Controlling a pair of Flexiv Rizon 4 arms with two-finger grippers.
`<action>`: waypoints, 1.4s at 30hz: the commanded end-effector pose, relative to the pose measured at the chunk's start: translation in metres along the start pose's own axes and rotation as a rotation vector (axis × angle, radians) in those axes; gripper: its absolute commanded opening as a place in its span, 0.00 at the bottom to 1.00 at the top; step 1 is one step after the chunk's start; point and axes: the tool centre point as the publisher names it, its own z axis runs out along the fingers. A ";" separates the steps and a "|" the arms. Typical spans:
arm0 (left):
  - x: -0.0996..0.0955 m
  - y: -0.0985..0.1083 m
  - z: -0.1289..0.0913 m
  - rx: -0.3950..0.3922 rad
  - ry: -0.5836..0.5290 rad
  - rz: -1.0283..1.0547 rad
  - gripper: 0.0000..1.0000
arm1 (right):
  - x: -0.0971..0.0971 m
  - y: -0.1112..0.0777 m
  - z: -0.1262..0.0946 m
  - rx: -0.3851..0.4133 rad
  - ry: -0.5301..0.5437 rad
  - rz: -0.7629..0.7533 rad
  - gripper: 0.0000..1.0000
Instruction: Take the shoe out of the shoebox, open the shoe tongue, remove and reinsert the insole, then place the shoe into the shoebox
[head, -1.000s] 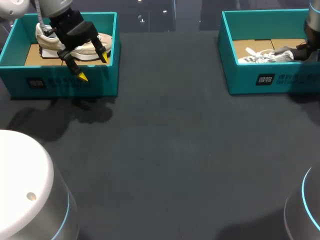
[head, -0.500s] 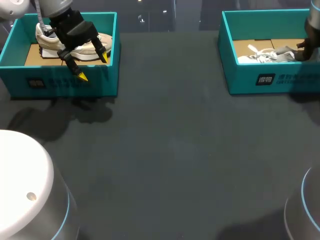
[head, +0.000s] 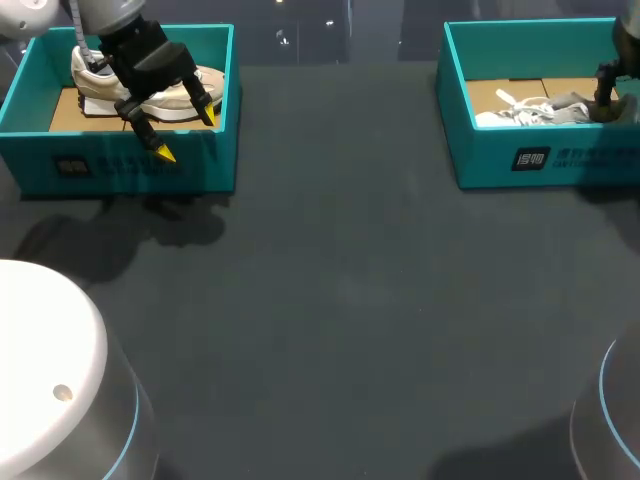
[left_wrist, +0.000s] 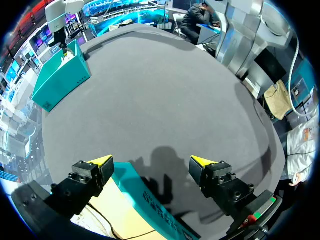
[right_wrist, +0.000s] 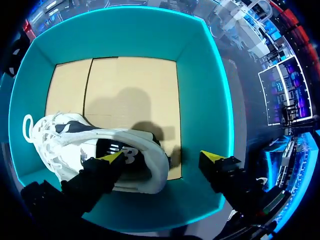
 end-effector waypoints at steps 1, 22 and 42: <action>0.001 0.000 0.000 -0.002 -0.001 0.000 1.00 | -0.002 -0.006 -0.033 0.007 0.009 -0.003 1.00; 0.001 0.000 0.000 -0.002 -0.001 0.000 1.00 | 0.035 -0.052 -0.136 0.005 0.034 -0.029 1.00; 0.002 0.005 -0.007 0.034 0.017 0.067 1.00 | 0.047 -0.063 -0.150 0.011 0.059 -0.043 1.00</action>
